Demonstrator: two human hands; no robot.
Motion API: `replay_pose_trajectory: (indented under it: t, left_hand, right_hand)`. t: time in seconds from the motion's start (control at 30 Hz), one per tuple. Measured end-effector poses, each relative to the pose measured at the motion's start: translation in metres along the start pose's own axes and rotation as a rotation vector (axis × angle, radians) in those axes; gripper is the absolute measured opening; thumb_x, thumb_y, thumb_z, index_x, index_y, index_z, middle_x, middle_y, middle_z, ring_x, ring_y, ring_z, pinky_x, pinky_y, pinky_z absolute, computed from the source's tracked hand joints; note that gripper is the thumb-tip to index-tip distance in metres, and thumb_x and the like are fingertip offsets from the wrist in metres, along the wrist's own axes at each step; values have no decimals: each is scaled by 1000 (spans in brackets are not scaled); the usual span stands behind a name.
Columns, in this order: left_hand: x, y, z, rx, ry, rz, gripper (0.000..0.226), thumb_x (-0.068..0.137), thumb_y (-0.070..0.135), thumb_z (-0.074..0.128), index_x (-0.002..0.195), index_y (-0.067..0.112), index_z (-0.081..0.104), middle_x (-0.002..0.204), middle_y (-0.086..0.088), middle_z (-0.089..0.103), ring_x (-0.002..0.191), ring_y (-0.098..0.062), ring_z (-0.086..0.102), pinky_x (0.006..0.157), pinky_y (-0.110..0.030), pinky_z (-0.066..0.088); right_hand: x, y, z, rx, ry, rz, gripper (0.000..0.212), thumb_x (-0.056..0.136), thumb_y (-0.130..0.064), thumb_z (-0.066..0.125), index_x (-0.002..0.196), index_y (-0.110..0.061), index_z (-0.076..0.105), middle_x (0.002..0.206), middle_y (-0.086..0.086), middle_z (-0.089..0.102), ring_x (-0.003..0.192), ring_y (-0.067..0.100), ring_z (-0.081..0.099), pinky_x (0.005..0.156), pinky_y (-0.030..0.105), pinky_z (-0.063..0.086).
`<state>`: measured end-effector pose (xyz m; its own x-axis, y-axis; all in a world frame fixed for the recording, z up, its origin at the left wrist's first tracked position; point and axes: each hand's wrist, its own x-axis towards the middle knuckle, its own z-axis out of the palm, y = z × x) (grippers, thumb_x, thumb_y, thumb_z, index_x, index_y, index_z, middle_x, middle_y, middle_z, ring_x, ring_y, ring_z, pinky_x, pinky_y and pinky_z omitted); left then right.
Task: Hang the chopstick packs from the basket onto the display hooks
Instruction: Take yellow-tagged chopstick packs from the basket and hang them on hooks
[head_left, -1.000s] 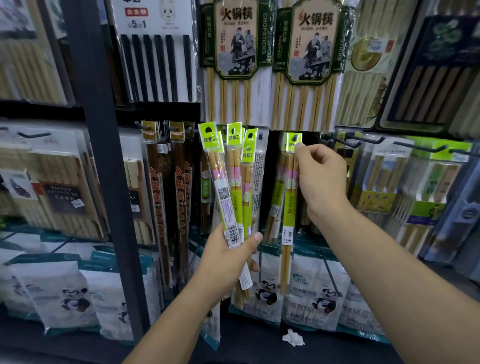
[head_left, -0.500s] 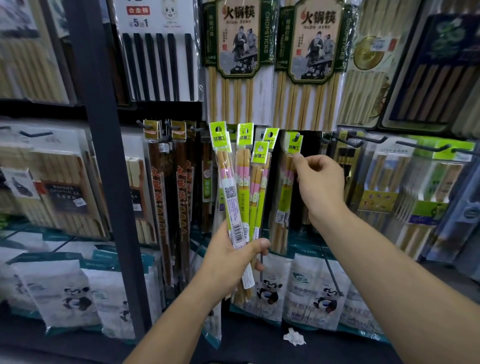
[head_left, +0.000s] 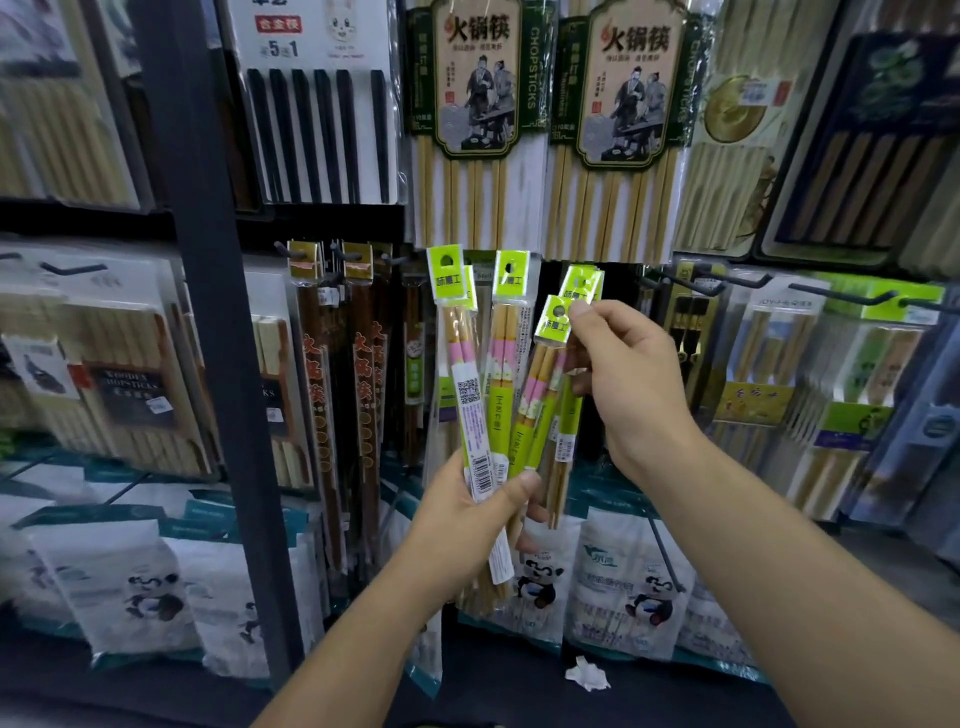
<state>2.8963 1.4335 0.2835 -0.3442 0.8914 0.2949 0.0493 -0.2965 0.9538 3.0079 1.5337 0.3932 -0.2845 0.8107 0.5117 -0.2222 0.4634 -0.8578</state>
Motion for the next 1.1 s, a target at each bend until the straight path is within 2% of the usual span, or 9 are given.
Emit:
replay_pose_trajectory:
  t: [0.17,0.23,0.3,0.4,0.57,0.73,0.83,0.97,1.1]
  left_hand:
    - [-1,-2,2,-193,-7,-76,42,87,34,68,114,4,61,97,-13,77,90,-28,77,71,-41,64]
    - [1,-4,0,-155,64,-76,40,87,36,69,113,5,64,102,-17,75,92,-22,76,76,-34,64]
    - [4,-7,-3,-65,126,-45,27,94,29,68,108,6,65,98,-18,72,84,-14,73,72,-23,60]
    - [5,-8,-5,-55,123,-14,11,100,20,64,95,10,62,77,-9,66,70,-17,66,67,-27,59]
    - [4,-7,-5,-23,69,8,32,101,28,64,94,-2,54,66,-11,63,50,-26,60,54,-32,54]
    - [3,-5,-5,-12,63,42,33,96,36,67,104,8,53,70,-4,65,46,-18,52,49,-31,50]
    - [3,-3,-3,-38,43,37,45,87,52,64,109,14,53,76,-5,66,47,-18,51,45,-31,46]
    - [1,-3,-2,-37,50,61,23,103,42,53,98,20,54,79,-5,66,49,-19,53,45,-28,45]
    - [2,-2,-2,-38,69,59,16,107,31,51,105,15,53,79,-4,66,52,-18,56,45,-28,46]
  right_hand:
    - [4,-3,-2,70,51,67,36,102,-27,59,70,-27,74,69,-5,64,60,7,56,53,23,44]
    - [8,-5,-3,61,89,69,39,101,-26,60,66,-29,75,67,-3,64,60,11,57,52,24,44]
    - [12,-5,-4,39,103,68,35,101,-27,61,68,-22,74,71,7,60,65,22,54,56,31,45]
    - [17,-4,-5,6,107,49,34,101,-27,60,81,-1,67,78,15,54,70,27,49,65,40,43]
    - [24,-4,-7,-25,116,36,38,102,-24,57,87,10,62,77,15,54,60,17,52,51,22,44]
    - [30,2,-6,-91,131,74,36,100,-22,58,67,-8,59,66,11,45,50,14,43,48,17,42]
    - [32,11,-7,-184,143,66,54,101,-25,57,47,-21,50,46,-6,39,43,7,36,53,11,42]
    - [31,21,-10,-244,202,42,33,99,-32,62,72,-14,70,57,-6,62,54,-1,56,63,18,44]
    - [21,21,-11,-206,271,7,25,99,-36,63,81,-18,63,62,-17,59,55,-7,53,55,9,43]
